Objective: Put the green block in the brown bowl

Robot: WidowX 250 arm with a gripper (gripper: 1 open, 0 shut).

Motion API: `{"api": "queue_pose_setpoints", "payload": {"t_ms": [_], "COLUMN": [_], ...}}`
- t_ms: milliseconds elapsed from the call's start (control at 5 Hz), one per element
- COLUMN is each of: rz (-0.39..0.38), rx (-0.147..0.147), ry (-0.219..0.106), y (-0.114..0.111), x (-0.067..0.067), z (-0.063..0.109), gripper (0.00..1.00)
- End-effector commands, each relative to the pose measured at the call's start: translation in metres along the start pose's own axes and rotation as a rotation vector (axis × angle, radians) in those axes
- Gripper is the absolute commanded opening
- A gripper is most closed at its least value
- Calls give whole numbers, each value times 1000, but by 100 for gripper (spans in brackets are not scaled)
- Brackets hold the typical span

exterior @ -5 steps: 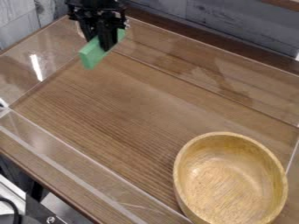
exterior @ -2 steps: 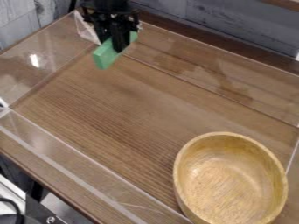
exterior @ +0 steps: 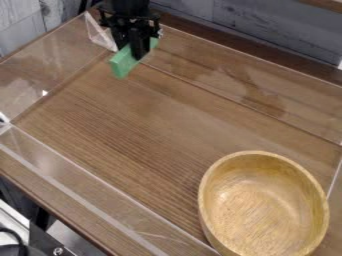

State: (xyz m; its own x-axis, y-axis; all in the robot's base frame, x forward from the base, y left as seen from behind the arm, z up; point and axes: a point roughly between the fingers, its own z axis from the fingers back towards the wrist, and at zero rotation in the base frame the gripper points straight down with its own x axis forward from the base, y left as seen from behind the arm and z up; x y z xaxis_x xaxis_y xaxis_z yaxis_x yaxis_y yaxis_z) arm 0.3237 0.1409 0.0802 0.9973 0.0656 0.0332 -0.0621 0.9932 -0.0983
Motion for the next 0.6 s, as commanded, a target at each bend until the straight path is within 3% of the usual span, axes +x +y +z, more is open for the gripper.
{"api": "queue_pose_setpoints", "payload": {"t_ms": [0,400], "rz": [21,75], "rx": [41,53], "ry": [-60,-56], "y": [30,64], "x": [8,9], "z": [21,20], "gripper": [0,0]}}
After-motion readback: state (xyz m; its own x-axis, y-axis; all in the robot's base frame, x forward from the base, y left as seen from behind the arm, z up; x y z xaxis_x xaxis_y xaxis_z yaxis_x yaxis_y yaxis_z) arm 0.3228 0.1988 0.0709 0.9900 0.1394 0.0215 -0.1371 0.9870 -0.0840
